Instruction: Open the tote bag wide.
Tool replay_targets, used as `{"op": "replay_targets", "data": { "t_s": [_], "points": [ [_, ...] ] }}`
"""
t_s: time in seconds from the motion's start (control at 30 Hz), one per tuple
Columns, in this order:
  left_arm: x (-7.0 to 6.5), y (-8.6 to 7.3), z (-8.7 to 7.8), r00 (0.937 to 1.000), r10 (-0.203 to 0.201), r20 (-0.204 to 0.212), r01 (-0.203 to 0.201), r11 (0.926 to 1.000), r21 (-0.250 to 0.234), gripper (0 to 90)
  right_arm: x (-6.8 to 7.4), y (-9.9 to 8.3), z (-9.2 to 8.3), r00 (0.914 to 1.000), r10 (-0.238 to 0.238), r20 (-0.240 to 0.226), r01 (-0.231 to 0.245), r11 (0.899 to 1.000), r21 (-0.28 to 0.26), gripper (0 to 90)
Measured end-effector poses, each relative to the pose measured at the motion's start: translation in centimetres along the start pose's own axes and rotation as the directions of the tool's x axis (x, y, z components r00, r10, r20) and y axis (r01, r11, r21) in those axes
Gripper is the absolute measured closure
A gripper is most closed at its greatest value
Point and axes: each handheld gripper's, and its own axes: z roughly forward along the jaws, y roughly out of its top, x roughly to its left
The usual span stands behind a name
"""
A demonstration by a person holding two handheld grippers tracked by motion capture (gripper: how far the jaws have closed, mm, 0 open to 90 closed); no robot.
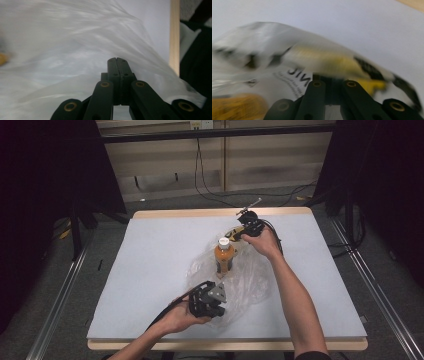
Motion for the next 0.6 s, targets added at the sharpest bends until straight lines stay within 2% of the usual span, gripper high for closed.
{"op": "replay_targets", "data": {
  "t_s": [0.03,0.1,0.13,0.27,0.33,0.37,0.47,0.5,0.6],
  "points": [
    [0.3,-0.1,-0.4,0.9997,-0.022,-0.004,0.022,0.9993,-0.03,90.0,0.1,-0.2,-0.5,0.9999,-0.006,-0.013,0.005,1.0,-0.019,90.0],
    [0.8,-0.2,-1.3,0.9995,-0.027,-0.014,0.026,0.9976,-0.064,90.0,0.4,-0.7,-1.7,0.9998,-0.013,-0.013,0.012,0.998,-0.059,90.0],
    [0.9,-0.4,-1.7,0.9989,-0.042,-0.019,0.04,0.9949,-0.092,90.0,0.5,-0.9,-2.3,0.9997,-0.011,-0.024,0.009,0.997,-0.078,90.0],
    [1.3,-0.5,-3.6,0.9982,-0.044,-0.041,0.038,0.9889,-0.144,90.0,0.9,-2.2,-5.1,0.9974,-0.018,-0.07,0.006,0.984,-0.18,90.0],
    [1.5,-0.5,-4.6,0.9974,-0.041,-0.059,0.031,0.9858,-0.165,90.0,1.3,-2.9,-6.3,0.9972,-0.033,-0.067,0.021,0.983,-0.183,90.0],
    [1.7,-0.6,-5.1,0.9968,-0.046,-0.066,0.034,0.9847,-0.171,90.0,1.6,-3.4,-6.8,0.9953,-0.038,-0.09,0.02,0.981,-0.191,90.0],
    [2.5,-0.6,-6.4,0.9939,-0.064,-0.09,0.046,0.9802,-0.193,90.0,2.6,-5.1,-7.7,0.9922,-0.079,-0.097,0.062,0.984,-0.166,90.0],
    [2.8,-0.5,-6.8,0.9932,-0.056,-0.102,0.035,0.9802,-0.195,90.0,3.1,-5.6,-8.0,0.991,-0.094,-0.095,0.079,0.984,-0.158,90.0],
    [3.4,0.1,-7.4,0.9907,-0.056,-0.123,0.03,0.9787,-0.203,90.0,4.9,-6.7,-8.5,0.9811,-0.141,-0.133,0.118,0.98,-0.163,90.0]
  ]
}}
